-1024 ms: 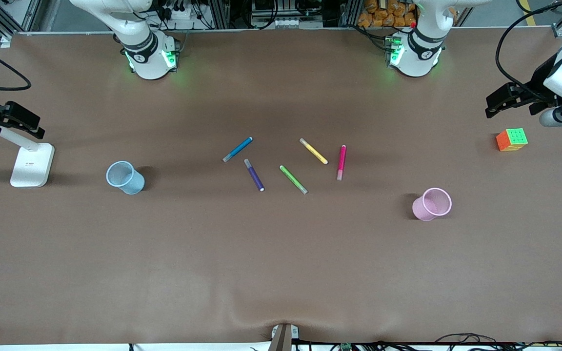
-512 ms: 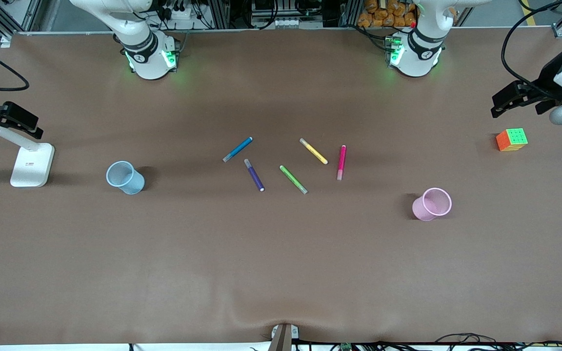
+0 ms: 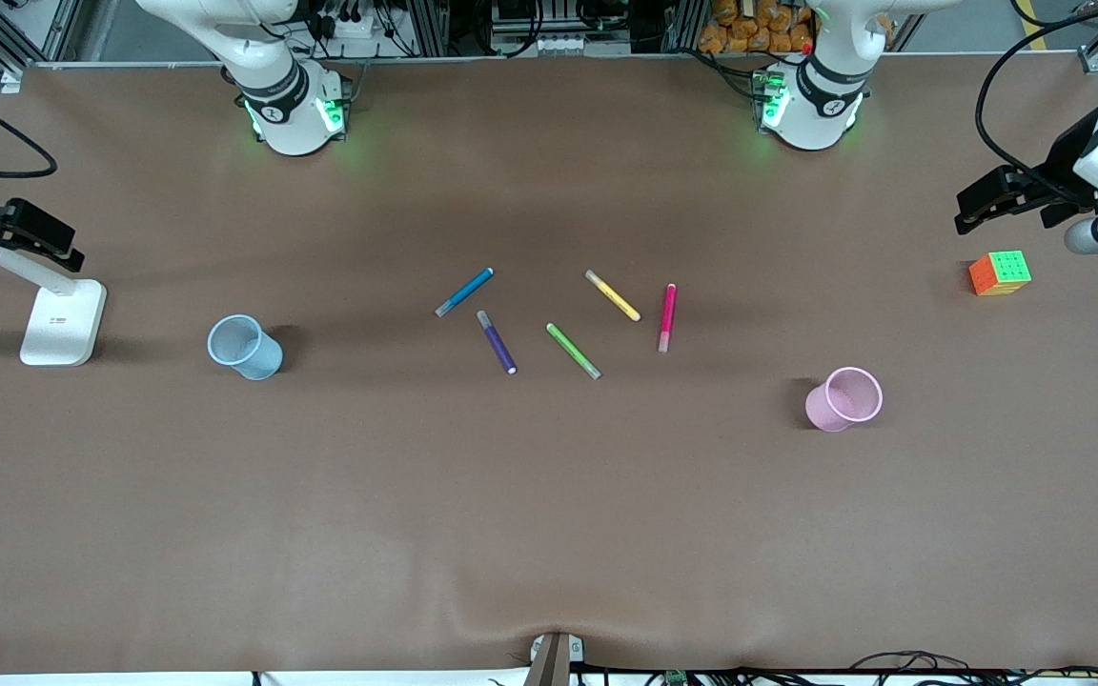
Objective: Place pink and blue markers in matching cups
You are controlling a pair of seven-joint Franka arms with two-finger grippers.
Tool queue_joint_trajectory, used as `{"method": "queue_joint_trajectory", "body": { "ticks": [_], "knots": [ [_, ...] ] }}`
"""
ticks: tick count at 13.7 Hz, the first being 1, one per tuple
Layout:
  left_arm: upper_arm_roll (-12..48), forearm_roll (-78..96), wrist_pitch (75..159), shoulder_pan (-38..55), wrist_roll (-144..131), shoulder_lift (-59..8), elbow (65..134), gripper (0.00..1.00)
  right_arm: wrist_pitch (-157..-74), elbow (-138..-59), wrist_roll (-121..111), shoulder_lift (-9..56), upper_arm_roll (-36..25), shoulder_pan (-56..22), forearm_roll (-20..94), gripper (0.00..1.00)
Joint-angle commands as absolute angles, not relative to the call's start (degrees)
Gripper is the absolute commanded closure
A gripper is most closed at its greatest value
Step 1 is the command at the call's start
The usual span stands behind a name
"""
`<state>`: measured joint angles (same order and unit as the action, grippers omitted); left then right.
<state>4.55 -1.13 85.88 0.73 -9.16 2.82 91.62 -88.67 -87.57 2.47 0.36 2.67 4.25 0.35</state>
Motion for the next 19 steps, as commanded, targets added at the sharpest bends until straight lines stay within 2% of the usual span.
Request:
{"method": "queue_joint_trajectory", "body": {
  "ticks": [1, 19],
  "knots": [
    [5.01, -0.88, 84.38, 0.35, -8.88, 2.02, 89.91, 0.0, -88.07, -86.92, 2.37, 0.44, 3.43, 5.36, 0.0, 0.0],
    [5.27, -0.88, 84.29, 0.97, -9.4, 1.5, 90.0, 0.0, -88.07, -86.92, 2.46, 0.53, 3.43, 5.8, 0.0, 0.0]
  ]
}}
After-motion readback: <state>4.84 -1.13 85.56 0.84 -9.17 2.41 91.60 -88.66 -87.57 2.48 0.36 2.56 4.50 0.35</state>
